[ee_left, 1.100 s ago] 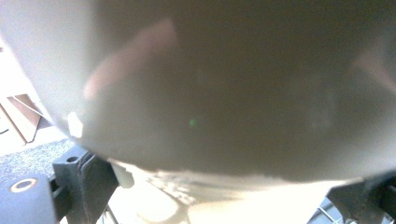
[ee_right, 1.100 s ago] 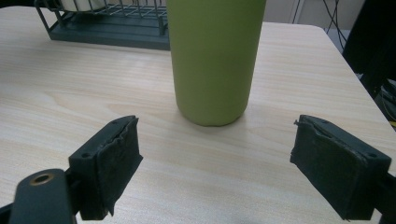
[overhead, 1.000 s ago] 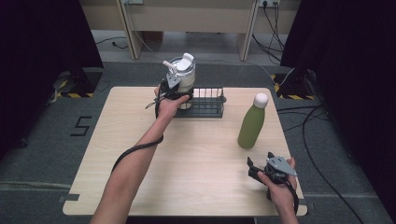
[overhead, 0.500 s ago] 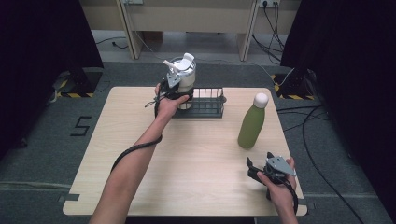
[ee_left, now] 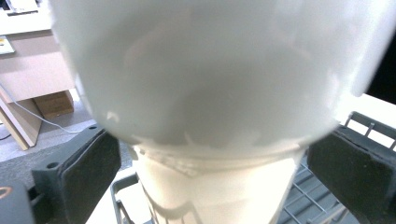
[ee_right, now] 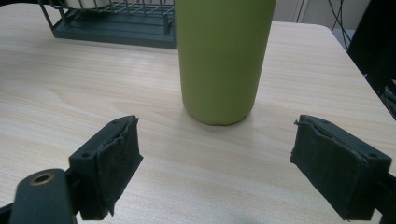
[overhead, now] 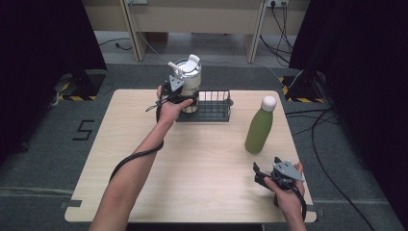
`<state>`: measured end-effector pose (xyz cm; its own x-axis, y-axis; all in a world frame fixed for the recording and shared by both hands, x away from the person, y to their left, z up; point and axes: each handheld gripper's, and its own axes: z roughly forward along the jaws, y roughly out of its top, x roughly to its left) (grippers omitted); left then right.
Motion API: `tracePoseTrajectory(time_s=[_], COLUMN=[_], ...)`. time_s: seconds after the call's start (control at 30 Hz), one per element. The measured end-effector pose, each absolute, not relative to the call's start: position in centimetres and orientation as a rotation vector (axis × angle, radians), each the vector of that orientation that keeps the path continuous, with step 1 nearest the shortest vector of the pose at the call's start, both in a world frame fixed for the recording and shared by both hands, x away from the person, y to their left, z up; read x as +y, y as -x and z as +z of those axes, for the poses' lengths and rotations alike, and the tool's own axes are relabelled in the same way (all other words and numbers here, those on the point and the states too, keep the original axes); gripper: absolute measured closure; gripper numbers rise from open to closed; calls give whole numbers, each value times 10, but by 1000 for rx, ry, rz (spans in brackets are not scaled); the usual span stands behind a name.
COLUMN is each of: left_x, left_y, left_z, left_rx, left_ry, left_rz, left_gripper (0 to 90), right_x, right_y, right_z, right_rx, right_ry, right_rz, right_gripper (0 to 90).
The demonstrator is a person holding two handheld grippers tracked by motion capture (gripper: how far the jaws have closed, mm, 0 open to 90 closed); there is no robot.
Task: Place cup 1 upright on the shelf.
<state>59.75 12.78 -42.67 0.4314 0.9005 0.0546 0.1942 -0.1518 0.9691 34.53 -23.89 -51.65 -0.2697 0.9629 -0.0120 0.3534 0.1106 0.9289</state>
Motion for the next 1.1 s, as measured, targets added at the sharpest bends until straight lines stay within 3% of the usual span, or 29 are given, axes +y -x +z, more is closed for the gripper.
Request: tracePoseTrajectory(time_s=[1.1], left_x=[153], left_y=[-546], left_z=[-422], left_rx=[945], left_ry=[-1673], left_rz=[804], left_gripper=[0], right_x=[-245], right_y=[-343], right_z=[-511], right_rx=[1674], right_ry=[-1308], right_rz=[1170], right_gripper=[149])
